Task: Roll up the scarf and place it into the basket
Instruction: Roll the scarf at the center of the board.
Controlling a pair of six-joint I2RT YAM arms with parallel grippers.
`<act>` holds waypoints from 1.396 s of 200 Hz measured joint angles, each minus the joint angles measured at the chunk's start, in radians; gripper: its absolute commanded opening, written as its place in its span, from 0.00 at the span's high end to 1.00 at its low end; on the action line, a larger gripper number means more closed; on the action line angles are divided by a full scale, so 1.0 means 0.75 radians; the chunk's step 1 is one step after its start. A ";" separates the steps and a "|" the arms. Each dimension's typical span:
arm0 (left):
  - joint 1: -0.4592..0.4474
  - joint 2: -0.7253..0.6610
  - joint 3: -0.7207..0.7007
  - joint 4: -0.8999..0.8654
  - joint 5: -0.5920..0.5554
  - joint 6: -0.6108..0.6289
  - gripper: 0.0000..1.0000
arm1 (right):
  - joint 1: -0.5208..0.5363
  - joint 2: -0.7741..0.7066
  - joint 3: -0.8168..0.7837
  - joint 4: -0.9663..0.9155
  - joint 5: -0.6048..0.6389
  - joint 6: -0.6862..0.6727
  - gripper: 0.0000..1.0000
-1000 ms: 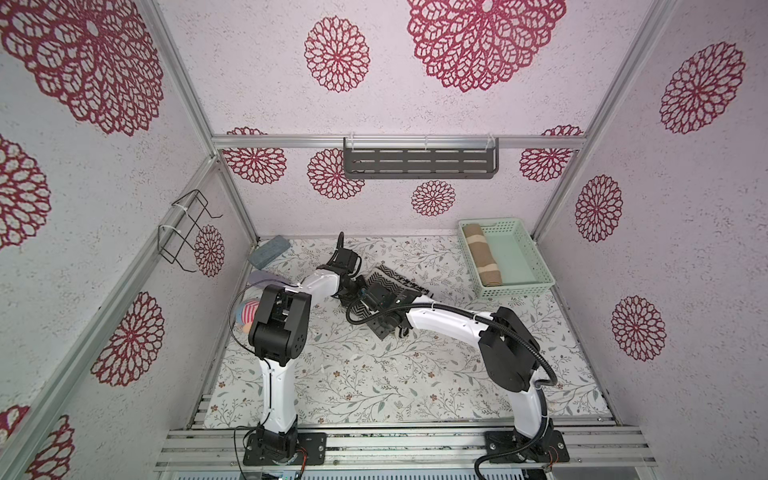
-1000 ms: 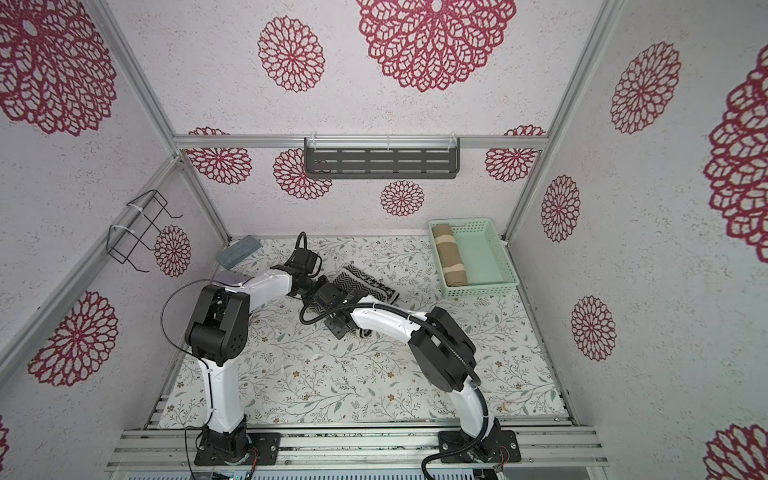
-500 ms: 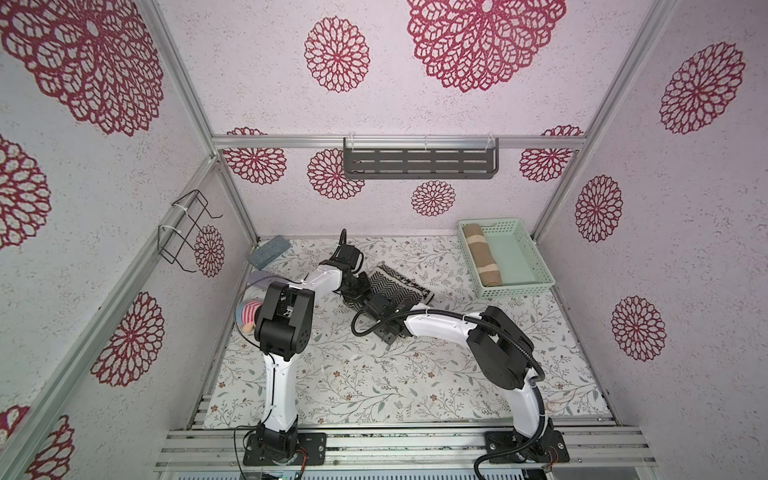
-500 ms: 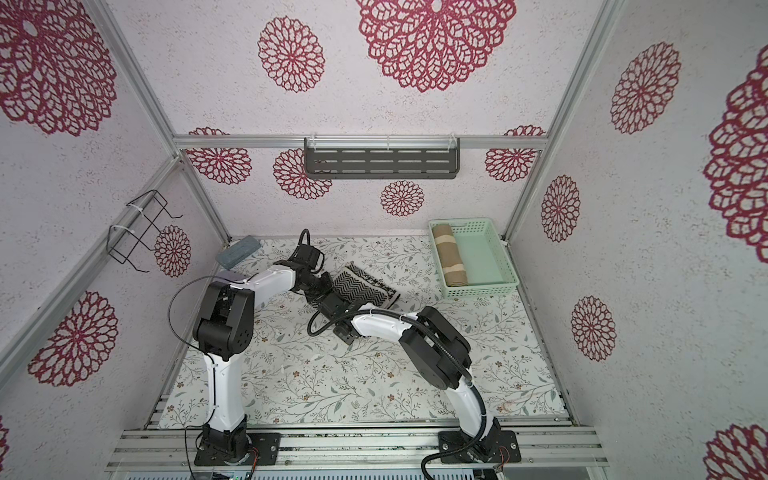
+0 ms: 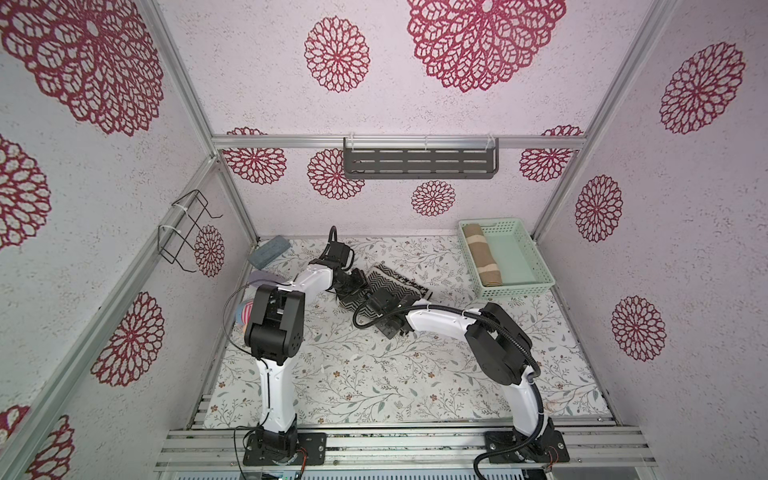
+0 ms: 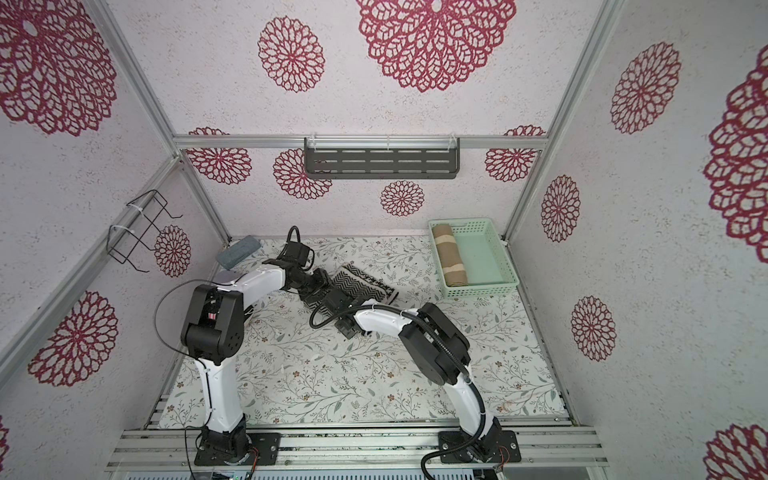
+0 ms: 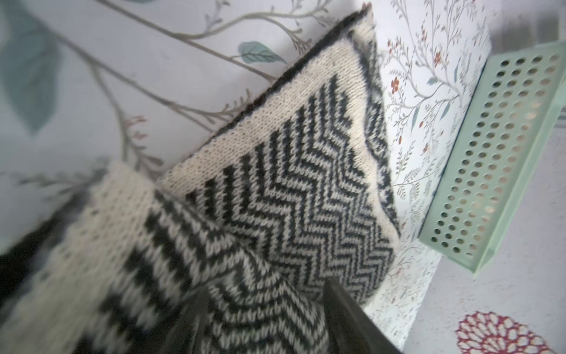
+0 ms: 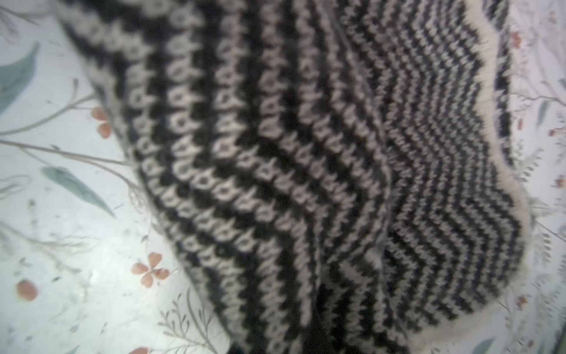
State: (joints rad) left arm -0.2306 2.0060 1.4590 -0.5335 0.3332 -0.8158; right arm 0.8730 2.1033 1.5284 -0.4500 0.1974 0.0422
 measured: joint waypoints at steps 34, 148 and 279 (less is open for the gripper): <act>0.060 -0.322 -0.189 0.026 -0.142 -0.010 0.31 | -0.140 -0.060 -0.075 0.066 -0.555 0.202 0.93; -0.161 -0.536 -0.475 0.066 -0.201 -0.032 0.50 | -0.321 -0.069 -0.293 0.242 -1.476 0.697 0.90; -0.184 -0.031 -0.122 0.172 -0.030 -0.034 0.63 | -0.428 -0.023 -0.290 0.205 -1.628 0.709 0.51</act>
State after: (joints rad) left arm -0.3687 1.9831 1.3674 -0.4046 0.3107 -0.8413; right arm 0.5522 2.0857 1.3109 -0.2958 -1.0237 0.5735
